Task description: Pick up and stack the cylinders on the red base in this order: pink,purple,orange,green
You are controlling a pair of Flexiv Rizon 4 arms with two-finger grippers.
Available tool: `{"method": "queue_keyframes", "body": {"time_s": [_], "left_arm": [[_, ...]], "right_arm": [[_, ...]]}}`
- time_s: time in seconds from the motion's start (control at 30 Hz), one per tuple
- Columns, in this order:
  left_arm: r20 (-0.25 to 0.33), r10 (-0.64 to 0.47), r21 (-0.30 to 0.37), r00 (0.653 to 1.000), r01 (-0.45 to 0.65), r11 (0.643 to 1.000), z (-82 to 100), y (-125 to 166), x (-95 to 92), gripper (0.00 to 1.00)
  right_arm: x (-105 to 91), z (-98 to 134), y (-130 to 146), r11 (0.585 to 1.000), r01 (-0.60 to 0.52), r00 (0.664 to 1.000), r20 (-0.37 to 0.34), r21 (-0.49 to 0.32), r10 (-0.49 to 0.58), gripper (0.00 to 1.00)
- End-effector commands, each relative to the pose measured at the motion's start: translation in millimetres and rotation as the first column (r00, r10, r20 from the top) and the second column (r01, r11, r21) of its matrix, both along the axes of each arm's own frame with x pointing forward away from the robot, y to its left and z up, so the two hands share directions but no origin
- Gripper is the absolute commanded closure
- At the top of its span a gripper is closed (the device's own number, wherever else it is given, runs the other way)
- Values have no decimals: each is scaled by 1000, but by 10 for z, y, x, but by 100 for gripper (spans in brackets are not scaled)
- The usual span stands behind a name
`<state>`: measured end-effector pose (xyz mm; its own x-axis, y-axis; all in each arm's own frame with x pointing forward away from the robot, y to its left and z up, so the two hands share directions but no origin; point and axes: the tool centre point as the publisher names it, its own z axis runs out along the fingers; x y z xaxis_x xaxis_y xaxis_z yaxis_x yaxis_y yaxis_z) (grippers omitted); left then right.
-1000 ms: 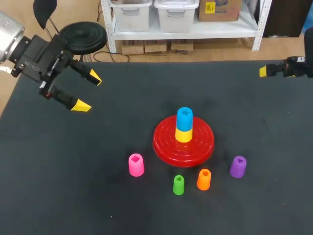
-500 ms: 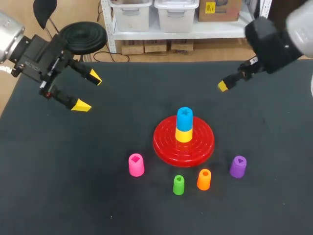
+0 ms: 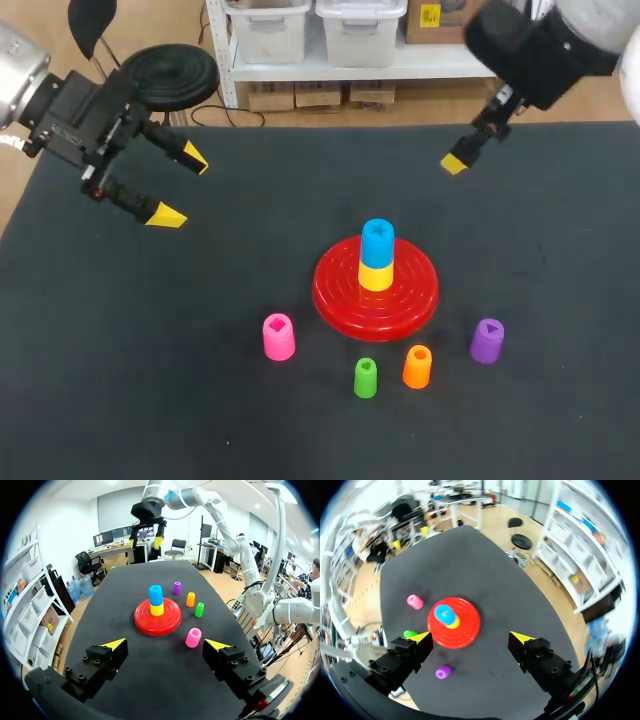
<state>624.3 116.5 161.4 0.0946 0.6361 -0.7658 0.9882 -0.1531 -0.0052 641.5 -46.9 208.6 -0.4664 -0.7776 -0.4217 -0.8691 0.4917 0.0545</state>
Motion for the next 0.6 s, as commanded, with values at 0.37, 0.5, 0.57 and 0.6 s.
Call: {"method": "queue_keyframes", "body": {"time_s": [0.37, 0.5, 0.57, 0.6], "left_arm": [[3, 2, -1, 1000, -2, 1000, -6, 4, -8, 0], [3, 2, -1, 1000, -2, 1000, -6, 4, -8, 0], [3, 2, -1, 1000, -2, 1000, -6, 4, -8, 0], [3, 2, -1, 1000, -2, 1000, -6, 4, -8, 0]], "right_arm": [[-552, -144, 863, 944, -306, 949, -116, -125, 292, 0], [-639, -176, 985, 925, -355, 932, -130, -134, 338, 0], [-665, -173, 1029, 919, -372, 925, -129, -133, 356, 0], [-676, -170, 1045, 916, -378, 923, -126, -133, 363, 0]]}}
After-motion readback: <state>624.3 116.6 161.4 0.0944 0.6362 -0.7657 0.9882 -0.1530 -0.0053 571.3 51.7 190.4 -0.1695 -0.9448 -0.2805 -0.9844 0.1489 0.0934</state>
